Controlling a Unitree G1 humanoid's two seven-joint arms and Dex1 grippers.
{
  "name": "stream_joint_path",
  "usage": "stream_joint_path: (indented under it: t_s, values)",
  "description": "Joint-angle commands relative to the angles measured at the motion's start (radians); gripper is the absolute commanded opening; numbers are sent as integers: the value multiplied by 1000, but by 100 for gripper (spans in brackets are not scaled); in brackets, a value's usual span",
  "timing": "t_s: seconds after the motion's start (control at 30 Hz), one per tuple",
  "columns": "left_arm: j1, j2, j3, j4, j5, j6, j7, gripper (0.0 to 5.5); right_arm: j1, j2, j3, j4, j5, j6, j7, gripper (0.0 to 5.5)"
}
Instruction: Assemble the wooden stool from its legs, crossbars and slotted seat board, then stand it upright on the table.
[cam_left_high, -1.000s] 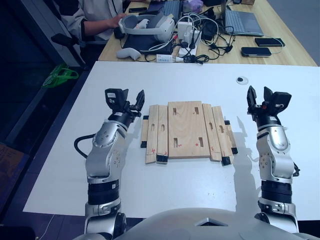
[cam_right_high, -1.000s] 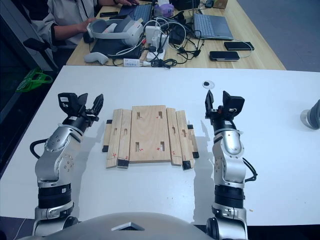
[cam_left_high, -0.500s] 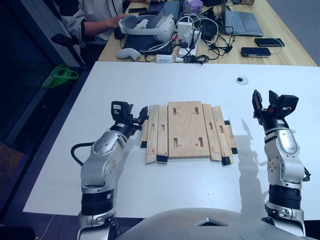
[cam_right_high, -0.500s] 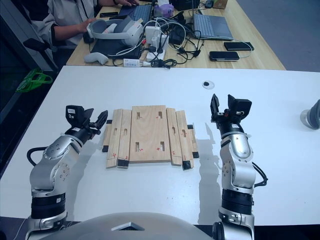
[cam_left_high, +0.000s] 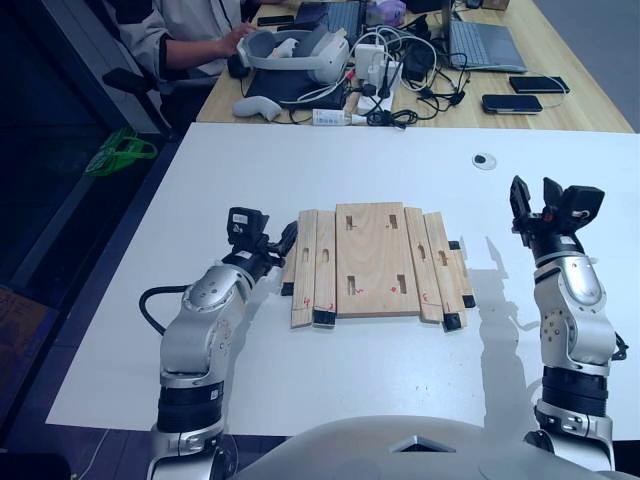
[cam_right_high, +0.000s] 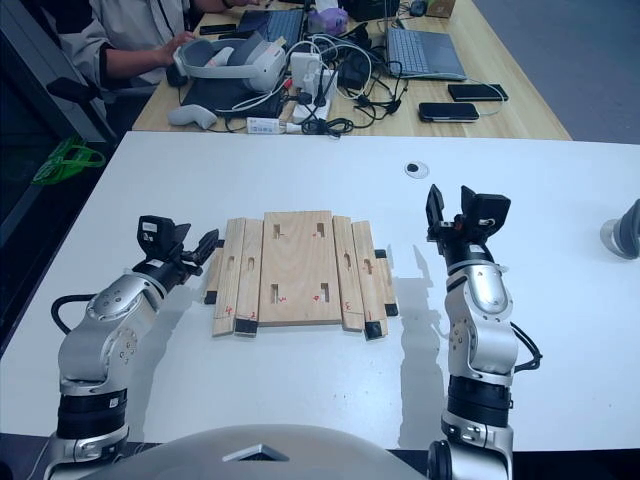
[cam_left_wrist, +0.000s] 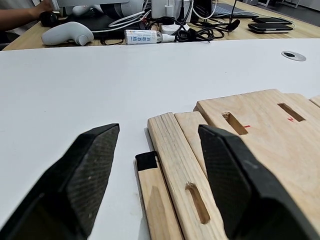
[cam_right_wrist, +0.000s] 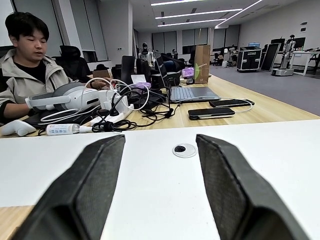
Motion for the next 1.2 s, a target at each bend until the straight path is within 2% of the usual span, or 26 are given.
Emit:
stream_joint_path:
  t_s: [0.03, 0.53, 1.2]
  values:
    - [-16, 18, -11, 2, 10, 31, -6, 297, -12, -1, -3, 0, 2, 13, -10, 266]
    - [57, 189, -117, -33, 60, 273, -81, 297, 5, 5, -18, -2, 5, 11, -29, 266]
    - [4, 208, -101, -77, 24, 459, -119, 297, 12, 5, -18, -1, 1, 6, -29, 266]
